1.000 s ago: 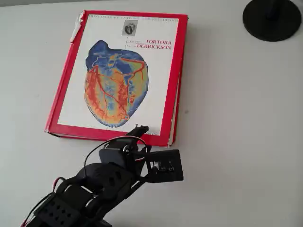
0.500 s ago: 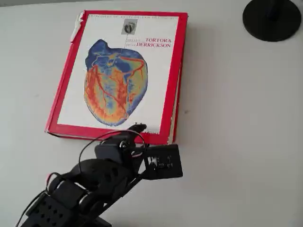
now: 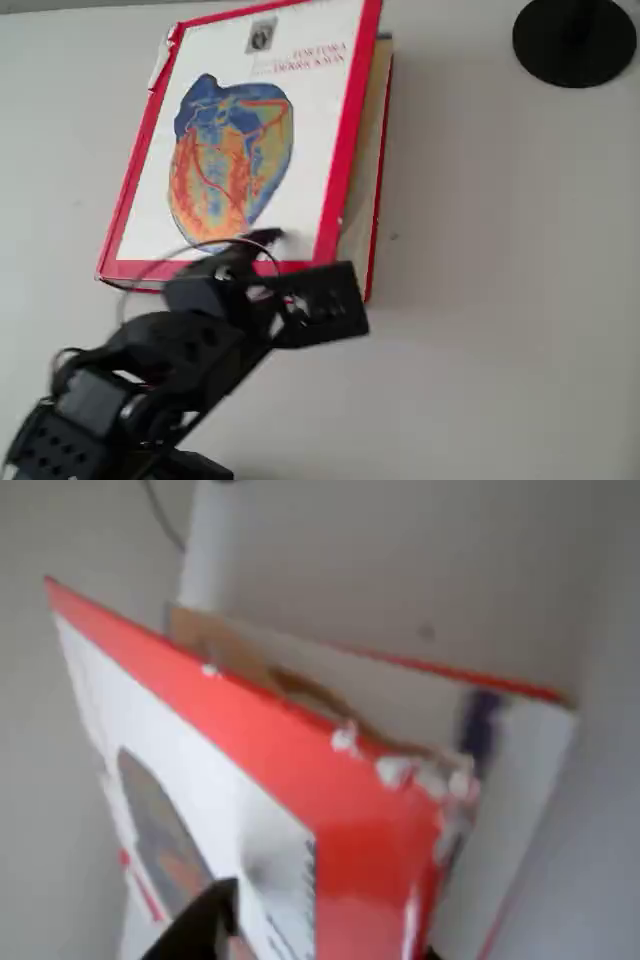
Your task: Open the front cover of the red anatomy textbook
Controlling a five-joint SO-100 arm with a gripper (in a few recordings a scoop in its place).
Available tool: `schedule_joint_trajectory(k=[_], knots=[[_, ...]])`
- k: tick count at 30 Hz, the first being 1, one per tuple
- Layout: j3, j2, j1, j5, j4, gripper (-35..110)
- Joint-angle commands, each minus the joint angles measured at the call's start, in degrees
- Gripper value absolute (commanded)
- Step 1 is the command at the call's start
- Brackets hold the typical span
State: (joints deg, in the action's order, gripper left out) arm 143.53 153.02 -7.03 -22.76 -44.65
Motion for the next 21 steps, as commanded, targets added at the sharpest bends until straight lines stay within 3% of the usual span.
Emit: schedule_joint_trajectory(k=[1,9,21], knots=[[-16.3,3.0,4.0,-0.5,-6.5,16],[-30.1,1.4,12.1,0.1,-16.7,16],[-47.6,-11.2,30.8,8.0,-20.6,18]])
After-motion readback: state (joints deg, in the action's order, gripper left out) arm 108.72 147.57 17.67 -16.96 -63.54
